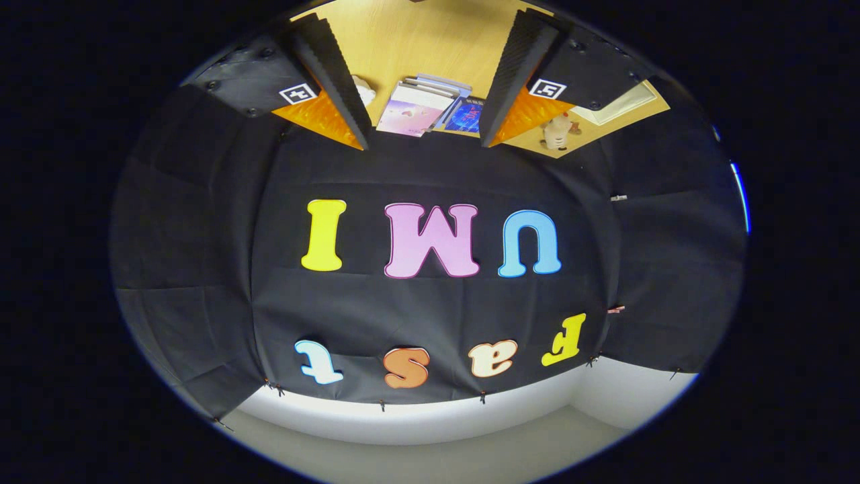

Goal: Open the storage box then place both shoes into the box .Put the left shoe in first, then the right shoe, with the right side of both shoes facing outward in a uniform manner.

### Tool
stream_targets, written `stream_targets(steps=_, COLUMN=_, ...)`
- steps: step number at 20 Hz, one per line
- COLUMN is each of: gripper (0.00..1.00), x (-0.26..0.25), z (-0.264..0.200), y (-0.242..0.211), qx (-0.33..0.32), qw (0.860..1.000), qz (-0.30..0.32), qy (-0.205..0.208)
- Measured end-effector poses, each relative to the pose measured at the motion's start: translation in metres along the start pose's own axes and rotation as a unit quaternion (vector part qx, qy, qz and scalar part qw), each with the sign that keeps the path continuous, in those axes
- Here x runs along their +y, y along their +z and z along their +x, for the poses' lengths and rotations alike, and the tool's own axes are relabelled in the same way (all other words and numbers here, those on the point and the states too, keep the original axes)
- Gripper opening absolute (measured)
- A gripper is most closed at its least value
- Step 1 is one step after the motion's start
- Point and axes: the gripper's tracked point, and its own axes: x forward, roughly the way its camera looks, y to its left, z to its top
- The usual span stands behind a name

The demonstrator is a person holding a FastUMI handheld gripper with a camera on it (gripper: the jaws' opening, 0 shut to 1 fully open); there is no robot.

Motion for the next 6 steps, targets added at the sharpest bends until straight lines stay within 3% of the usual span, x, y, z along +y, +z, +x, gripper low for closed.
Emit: stream_targets(steps=6, gripper=0.98, x=-0.0013, z=0.0071, y=-0.0122, qx=0.026, qw=1.000, qz=0.002, qy=-0.012)
